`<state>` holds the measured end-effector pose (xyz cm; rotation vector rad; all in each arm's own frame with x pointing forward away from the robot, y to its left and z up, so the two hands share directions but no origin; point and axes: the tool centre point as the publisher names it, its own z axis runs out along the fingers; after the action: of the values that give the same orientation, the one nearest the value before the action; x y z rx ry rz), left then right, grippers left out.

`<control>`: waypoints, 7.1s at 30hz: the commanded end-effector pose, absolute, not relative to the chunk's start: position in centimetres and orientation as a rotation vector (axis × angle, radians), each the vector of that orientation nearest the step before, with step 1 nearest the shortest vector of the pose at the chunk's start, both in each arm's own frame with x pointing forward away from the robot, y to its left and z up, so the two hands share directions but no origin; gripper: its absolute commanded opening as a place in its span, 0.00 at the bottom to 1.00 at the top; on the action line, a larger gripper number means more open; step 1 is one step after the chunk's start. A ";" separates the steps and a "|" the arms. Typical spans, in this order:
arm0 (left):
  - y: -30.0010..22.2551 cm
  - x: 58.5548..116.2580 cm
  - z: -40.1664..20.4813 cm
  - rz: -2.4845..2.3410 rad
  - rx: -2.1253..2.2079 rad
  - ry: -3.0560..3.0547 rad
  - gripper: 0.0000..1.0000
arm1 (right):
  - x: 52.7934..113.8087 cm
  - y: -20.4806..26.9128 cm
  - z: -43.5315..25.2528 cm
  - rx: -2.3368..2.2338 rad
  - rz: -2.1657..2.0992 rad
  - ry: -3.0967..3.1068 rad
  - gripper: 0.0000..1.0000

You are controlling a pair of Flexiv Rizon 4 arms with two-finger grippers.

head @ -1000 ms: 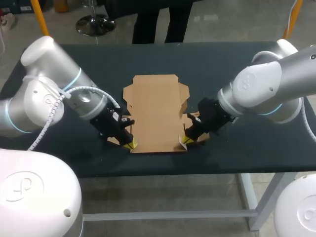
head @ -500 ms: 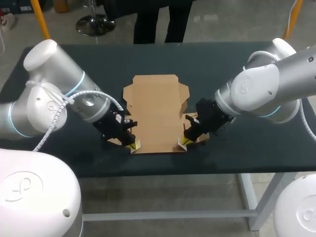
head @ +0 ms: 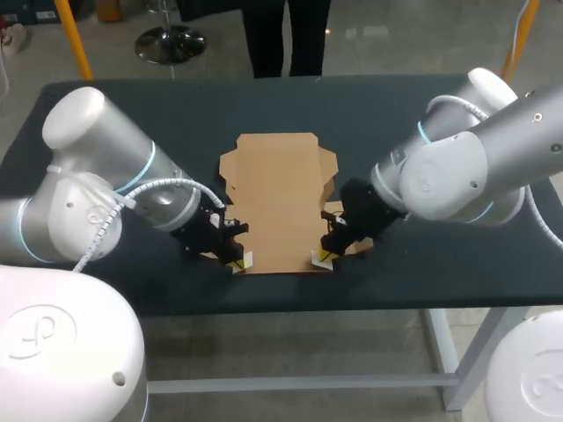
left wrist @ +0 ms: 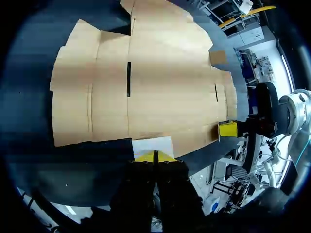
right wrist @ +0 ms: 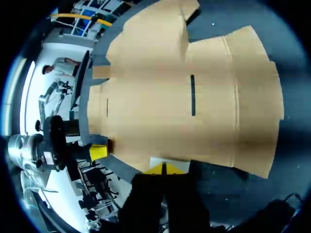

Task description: Assemble the packaging by folding the flat box into shape, placing the metal phone stand inside, and closing the box properly

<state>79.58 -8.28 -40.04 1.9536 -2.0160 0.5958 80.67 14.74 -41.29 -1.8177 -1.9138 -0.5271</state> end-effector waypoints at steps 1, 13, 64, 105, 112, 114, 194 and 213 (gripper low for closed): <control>-8.7 79.1 -40.3 0.611 1.980 -2.028 0.00 | 80.3 15.2 -41.5 -1.843 -0.518 -1.933 0.00; -8.9 79.1 -41.0 0.651 2.020 -2.059 0.00 | 80.1 15.5 -42.1 -1.881 -0.504 -1.954 0.00; -3.0 80.6 -33.7 0.620 1.974 -1.974 1.00 | 84.1 6.8 -36.8 -1.769 -0.680 -1.670 0.47; -0.5 84.8 -29.8 0.602 1.884 -2.003 1.00 | 89.5 3.2 -33.3 -1.816 -0.735 -1.670 1.00; -0.5 87.2 -29.1 0.629 1.868 -2.028 1.00 | 93.3 3.2 -34.1 -1.791 -0.763 -1.744 1.00; -0.5 87.9 -28.9 0.639 1.861 -2.035 1.00 | 94.2 3.3 -34.5 -1.788 -0.766 -1.750 1.00; 3.4 98.3 -30.6 0.602 1.839 -1.972 1.00 | 108.7 12.1 -42.0 -1.704 -1.000 -1.553 0.44; 4.2 98.4 -31.3 0.577 1.738 -1.952 1.00 | 108.0 13.2 -40.2 -1.612 -1.127 -1.556 0.00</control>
<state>97.54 3.84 -30.97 1.7663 -1.9583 0.5944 108.52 13.59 -40.66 -1.6253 -1.5597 -1.1061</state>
